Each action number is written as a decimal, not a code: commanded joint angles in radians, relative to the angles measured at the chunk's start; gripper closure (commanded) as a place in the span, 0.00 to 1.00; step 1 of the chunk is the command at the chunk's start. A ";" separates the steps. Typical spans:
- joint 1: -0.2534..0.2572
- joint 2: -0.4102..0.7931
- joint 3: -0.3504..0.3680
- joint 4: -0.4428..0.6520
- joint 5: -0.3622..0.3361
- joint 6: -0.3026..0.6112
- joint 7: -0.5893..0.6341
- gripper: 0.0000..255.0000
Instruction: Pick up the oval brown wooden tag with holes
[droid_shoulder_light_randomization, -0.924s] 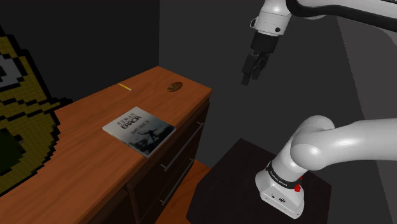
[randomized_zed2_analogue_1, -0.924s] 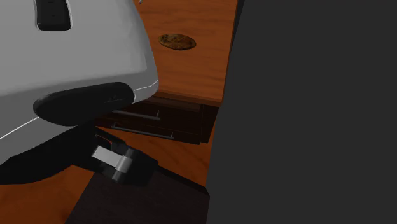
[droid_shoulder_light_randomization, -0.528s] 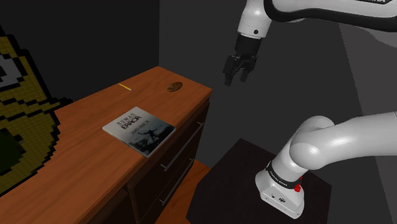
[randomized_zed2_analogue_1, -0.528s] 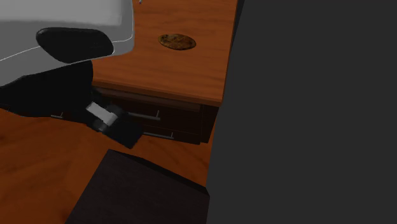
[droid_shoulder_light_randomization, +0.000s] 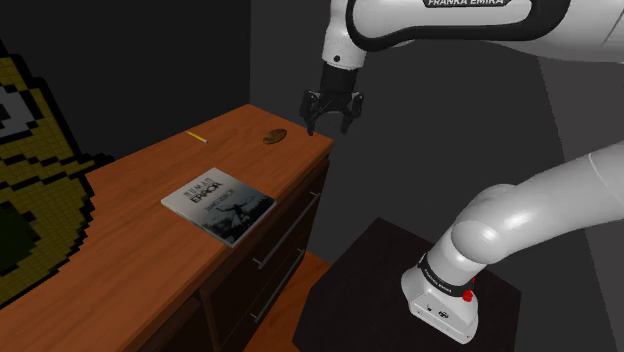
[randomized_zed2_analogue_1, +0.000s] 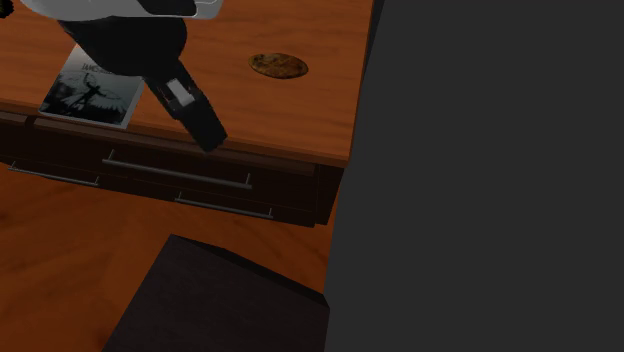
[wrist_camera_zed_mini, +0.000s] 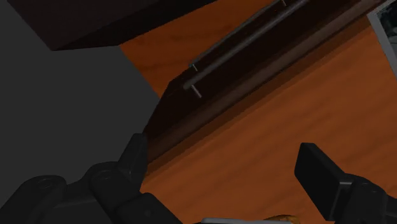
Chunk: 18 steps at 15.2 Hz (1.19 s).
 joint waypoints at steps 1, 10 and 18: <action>-0.024 0.080 0.037 0.052 -0.016 0.031 0.107 0.00; -0.081 0.456 0.122 0.324 -0.179 0.107 0.564 0.00; -0.067 0.634 0.103 0.449 -0.270 0.136 0.756 0.00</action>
